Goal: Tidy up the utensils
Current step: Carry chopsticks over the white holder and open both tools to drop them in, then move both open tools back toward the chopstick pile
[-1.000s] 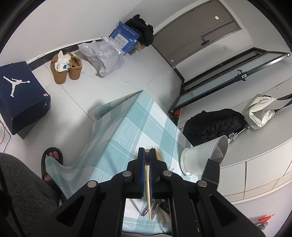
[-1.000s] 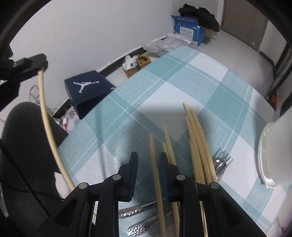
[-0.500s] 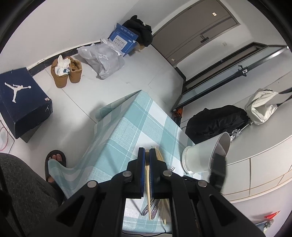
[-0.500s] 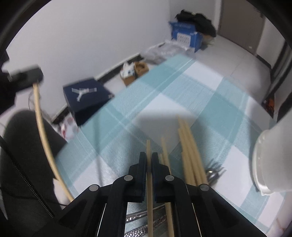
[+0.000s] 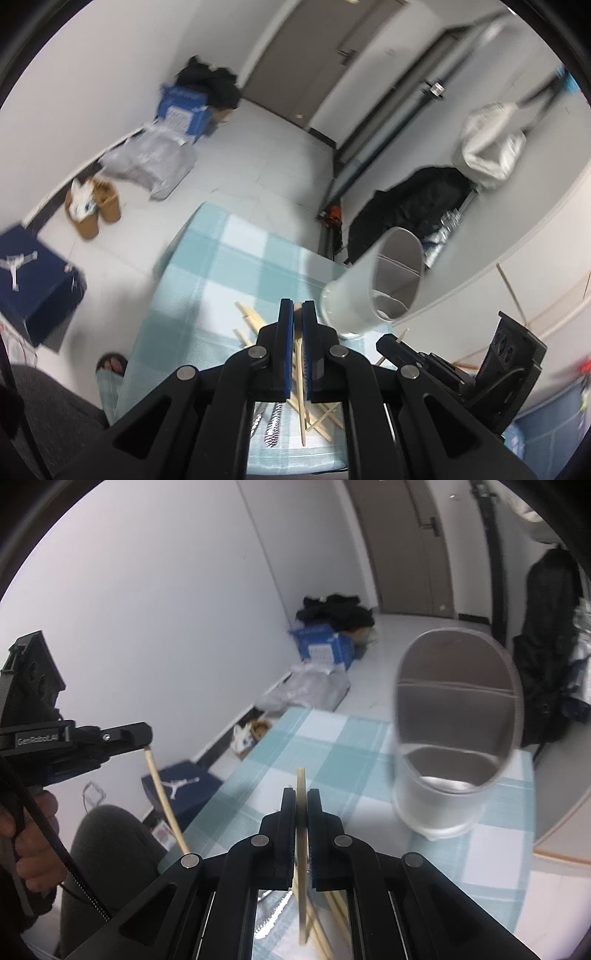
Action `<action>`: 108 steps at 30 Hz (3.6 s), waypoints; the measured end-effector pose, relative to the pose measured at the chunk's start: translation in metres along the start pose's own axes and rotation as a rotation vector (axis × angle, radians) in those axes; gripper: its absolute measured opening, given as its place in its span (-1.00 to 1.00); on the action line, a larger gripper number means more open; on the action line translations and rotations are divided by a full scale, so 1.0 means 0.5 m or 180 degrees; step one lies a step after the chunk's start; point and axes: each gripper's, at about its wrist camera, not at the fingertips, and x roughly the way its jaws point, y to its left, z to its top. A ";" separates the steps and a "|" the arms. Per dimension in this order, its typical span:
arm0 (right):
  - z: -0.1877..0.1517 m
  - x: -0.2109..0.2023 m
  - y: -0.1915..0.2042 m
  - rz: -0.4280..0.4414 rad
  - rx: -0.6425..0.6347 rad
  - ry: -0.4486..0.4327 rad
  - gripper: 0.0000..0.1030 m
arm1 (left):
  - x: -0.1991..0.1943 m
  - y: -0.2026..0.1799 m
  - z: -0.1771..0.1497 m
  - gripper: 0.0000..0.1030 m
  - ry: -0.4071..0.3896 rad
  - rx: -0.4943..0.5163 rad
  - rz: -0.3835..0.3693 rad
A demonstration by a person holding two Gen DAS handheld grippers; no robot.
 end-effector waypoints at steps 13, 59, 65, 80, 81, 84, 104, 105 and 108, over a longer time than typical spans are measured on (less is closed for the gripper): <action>0.029 -0.158 -0.092 -0.0009 0.0285 -0.0614 -0.90 | -0.003 -0.176 0.048 -0.98 -0.0162 0.0769 -0.0006; 0.255 -0.058 -0.289 -0.0200 -0.0098 -0.1003 -0.90 | 0.223 -0.348 0.176 -0.96 -0.0013 0.2100 -0.0140; 0.240 -0.053 -0.291 -0.0163 -0.0033 -0.0933 -0.90 | 0.219 -0.349 0.162 -0.95 0.0081 0.2106 -0.0200; 0.202 -0.098 -0.274 -0.0271 0.0009 -0.0766 -0.51 | 0.142 -0.259 0.195 -0.04 -0.0224 0.1310 -0.0109; 0.200 -0.104 -0.269 -0.0288 0.0008 -0.0768 -0.46 | 0.132 -0.256 0.192 0.04 -0.0251 0.1286 -0.0073; 0.189 -0.126 -0.245 -0.0341 0.0002 -0.0821 -0.26 | 0.108 -0.249 0.178 0.26 -0.0340 0.1190 -0.0003; 0.071 -0.241 -0.037 -0.0669 -0.0204 -0.1497 1.00 | -0.054 -0.175 0.035 0.97 -0.1083 0.0931 0.0587; 0.062 -0.244 -0.026 -0.0687 -0.0247 -0.1561 1.00 | -0.054 -0.169 0.030 0.97 -0.1091 0.0918 0.0607; 0.048 -0.242 -0.003 -0.0733 -0.0312 -0.1603 1.00 | -0.057 -0.146 0.012 0.97 -0.1107 0.0875 0.0661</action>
